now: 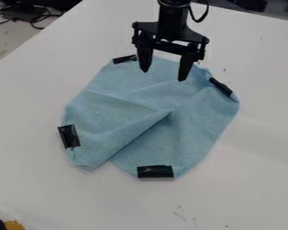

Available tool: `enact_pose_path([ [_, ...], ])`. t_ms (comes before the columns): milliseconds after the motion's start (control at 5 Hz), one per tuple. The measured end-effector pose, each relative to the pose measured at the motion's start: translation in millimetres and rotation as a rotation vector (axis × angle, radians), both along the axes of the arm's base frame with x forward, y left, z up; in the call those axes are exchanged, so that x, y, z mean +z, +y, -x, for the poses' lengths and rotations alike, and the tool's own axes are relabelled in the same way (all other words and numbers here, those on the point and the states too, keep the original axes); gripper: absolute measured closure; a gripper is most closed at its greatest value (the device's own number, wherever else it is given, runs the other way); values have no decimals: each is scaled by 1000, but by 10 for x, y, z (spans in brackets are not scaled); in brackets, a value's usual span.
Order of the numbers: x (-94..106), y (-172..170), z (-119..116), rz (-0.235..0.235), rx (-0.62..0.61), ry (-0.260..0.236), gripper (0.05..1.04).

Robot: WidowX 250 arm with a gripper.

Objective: Move the bottom of the cloth to the bottom edge of the table

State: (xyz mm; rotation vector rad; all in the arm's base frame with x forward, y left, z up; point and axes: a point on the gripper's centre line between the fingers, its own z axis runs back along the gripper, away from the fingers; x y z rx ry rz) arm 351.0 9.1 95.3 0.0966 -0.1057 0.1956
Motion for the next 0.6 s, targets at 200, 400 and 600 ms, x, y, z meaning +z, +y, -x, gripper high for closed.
enact_pose_path([
  [200, -135, 1, 37, 0, 7, 39, 83],
  [400, -270, -94, 295, -3, 48, 65, 83],
  [600, -272, -190, 548, 7, 90, 39, 83],
])
